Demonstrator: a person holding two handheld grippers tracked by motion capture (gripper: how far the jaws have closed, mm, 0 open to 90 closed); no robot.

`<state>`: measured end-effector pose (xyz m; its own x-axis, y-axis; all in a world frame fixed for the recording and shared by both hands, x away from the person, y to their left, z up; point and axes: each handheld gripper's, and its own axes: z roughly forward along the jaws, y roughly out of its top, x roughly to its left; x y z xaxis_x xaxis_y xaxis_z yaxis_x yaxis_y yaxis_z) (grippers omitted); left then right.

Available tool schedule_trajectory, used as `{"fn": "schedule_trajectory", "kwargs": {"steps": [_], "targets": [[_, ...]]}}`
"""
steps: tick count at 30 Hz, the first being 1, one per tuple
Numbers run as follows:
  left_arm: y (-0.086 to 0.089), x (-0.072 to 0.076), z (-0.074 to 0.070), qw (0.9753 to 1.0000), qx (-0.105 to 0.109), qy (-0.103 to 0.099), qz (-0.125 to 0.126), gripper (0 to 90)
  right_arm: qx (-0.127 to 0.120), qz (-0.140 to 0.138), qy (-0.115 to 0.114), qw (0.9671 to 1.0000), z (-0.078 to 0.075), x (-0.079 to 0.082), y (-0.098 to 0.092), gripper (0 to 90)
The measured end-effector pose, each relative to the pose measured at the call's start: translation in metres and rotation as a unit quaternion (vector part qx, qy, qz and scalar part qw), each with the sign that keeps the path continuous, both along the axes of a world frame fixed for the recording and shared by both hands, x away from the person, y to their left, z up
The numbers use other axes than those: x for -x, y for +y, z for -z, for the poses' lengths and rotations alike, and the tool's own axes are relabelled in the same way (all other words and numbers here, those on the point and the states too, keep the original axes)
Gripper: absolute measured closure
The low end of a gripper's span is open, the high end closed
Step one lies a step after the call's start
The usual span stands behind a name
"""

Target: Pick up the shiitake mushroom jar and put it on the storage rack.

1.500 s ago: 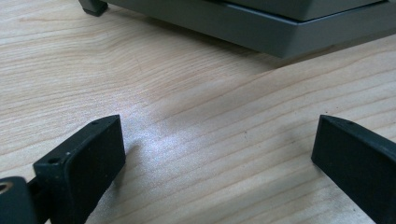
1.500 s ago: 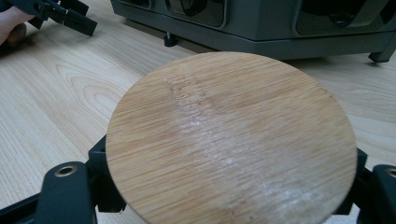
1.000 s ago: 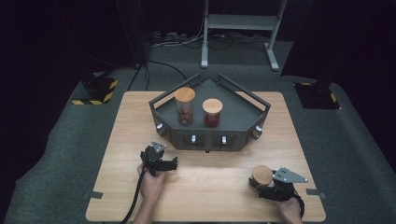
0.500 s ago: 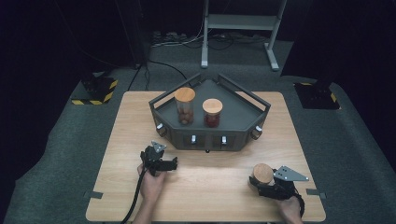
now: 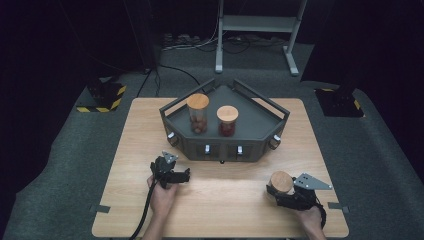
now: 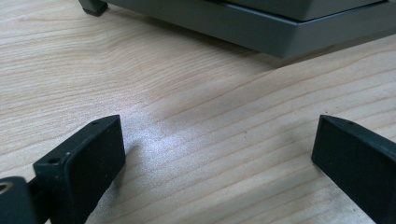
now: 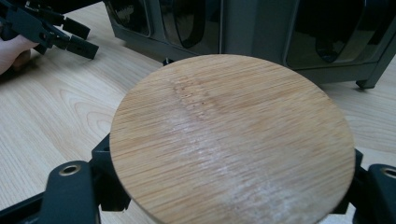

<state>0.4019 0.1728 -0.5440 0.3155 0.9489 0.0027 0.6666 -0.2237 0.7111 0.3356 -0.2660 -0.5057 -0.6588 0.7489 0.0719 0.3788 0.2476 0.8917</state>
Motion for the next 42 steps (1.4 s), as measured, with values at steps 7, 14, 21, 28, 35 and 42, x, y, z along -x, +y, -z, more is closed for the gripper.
{"fn": "schedule_trajectory", "kwargs": {"steps": [7, 14, 21, 28, 35, 42], "targets": [[0.000, 0.000, 0.000, 1.0000, 0.000, 0.000, 0.000, 2.6, -0.001, 0.004, -0.001, 1.0000, -0.005, -0.002, 0.001, 24.6], [0.000, 0.000, 0.000, 1.0000, 0.000, 0.000, 0.000, 2.6, -0.004, 0.008, 0.001, 1.0000, -0.011, -0.004, 0.000, 24.6], [0.000, 0.000, 0.000, 1.0000, 0.000, 0.000, 0.000, 2.6, -0.008, 0.013, 0.000, 0.9999, -0.018, -0.008, 0.000, 24.5], [0.000, 0.000, 0.000, 1.0000, 0.000, 0.000, 0.000, 2.6, -0.011, 0.016, 0.000, 0.9998, -0.026, -0.012, 0.002, 24.5], [0.000, 0.000, 0.000, 1.0000, 0.001, 0.000, 0.000, 2.6, -0.014, 0.014, 0.000, 0.9998, -0.032, -0.015, 0.005, 24.5], [0.000, 0.000, 0.000, 1.0000, 0.001, 0.000, 0.000, 2.6, -0.018, 0.014, 0.000, 0.9997, -0.038, -0.019, 0.007, 24.6]]}}
